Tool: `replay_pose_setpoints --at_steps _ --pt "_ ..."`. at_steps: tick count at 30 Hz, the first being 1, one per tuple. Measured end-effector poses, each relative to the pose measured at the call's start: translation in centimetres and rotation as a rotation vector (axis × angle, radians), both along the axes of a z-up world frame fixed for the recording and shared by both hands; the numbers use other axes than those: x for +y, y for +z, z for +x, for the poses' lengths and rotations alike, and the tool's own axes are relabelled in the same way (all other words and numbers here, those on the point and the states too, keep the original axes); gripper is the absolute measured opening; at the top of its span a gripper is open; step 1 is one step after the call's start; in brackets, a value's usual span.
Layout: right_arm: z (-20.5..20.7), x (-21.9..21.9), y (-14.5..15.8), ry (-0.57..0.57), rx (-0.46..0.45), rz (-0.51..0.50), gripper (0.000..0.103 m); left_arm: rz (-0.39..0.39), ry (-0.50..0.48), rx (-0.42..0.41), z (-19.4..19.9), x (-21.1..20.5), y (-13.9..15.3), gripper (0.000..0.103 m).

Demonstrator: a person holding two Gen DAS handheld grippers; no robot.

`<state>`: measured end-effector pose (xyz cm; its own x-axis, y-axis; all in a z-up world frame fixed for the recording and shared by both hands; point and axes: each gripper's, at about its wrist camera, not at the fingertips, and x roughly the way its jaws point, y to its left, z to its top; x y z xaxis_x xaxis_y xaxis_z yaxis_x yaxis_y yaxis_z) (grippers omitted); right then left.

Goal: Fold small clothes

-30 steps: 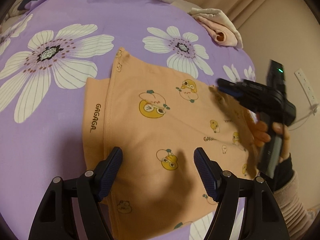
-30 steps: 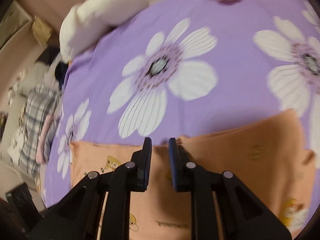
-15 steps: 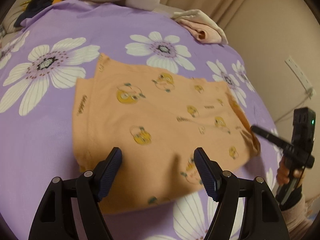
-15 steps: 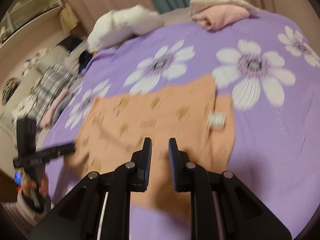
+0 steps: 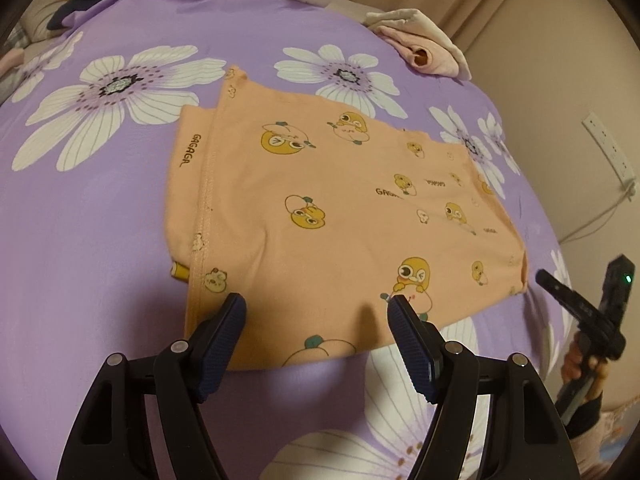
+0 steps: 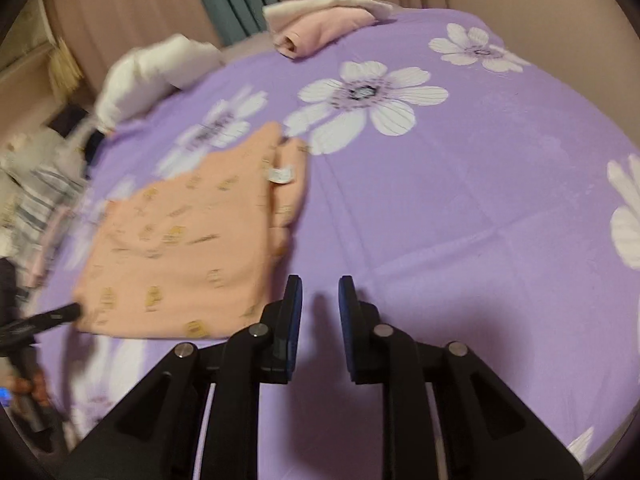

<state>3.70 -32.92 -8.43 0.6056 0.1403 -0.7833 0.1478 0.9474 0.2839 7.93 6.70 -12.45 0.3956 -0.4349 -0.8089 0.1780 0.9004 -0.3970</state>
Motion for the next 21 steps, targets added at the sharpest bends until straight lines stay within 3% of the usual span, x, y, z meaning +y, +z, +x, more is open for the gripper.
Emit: replay_pose_setpoints --at_steps 6,12,14,16,21 --pt "-1.2 1.6 -0.4 0.049 -0.005 0.059 0.028 -0.009 0.023 0.008 -0.3 0.1 0.0 0.073" --pt "-0.8 3.9 -1.6 0.090 0.001 0.071 0.028 -0.006 0.030 0.013 -0.4 0.1 -0.1 0.073" --pt "-0.6 4.2 -1.9 0.085 0.006 0.047 0.025 -0.005 0.033 0.016 -0.3 0.1 -0.2 0.073" --pt "-0.3 4.1 -2.2 0.079 0.022 0.043 0.014 -0.002 0.034 0.018 -0.3 0.1 -0.2 0.073" --pt "-0.7 3.5 -1.2 0.125 0.012 0.027 0.009 0.009 0.030 0.024 0.1 0.1 -0.3 0.073"
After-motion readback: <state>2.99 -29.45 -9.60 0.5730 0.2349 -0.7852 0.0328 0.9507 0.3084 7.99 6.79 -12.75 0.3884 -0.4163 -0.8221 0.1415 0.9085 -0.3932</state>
